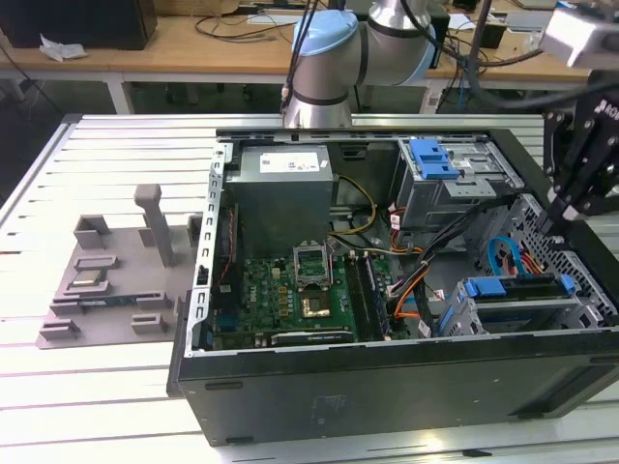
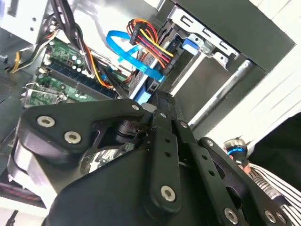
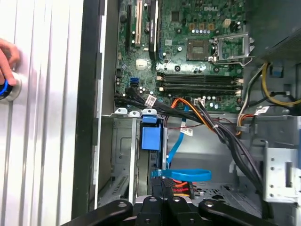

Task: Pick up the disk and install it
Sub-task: 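Insert the second disk wire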

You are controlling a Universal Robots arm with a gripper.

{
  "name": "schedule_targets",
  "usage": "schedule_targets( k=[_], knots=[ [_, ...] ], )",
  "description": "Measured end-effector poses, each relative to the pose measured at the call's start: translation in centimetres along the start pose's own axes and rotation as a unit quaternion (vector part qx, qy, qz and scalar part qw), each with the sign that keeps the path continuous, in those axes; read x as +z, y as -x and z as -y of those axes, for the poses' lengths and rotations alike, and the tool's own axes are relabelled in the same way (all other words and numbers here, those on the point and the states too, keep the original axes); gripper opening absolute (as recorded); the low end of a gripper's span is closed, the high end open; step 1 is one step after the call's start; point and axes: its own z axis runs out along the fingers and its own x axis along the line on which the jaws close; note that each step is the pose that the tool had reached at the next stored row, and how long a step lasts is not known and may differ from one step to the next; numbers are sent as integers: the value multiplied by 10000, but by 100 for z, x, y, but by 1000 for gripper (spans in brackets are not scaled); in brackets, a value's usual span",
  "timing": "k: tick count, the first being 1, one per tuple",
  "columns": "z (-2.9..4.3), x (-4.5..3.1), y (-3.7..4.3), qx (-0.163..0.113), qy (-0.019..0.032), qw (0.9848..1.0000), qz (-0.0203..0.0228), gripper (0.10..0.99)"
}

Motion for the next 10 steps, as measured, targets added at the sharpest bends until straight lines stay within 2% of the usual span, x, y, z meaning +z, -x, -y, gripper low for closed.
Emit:
schedule_targets(
  k=[1,2,10],
  knots=[
    [-3,-60,-3,0,-1,10000,0,102],
    [-4,-79,-4,0,-1,10000,0,102],
    [-5,-88,-5,0,-1,10000,0,102]
  ],
)
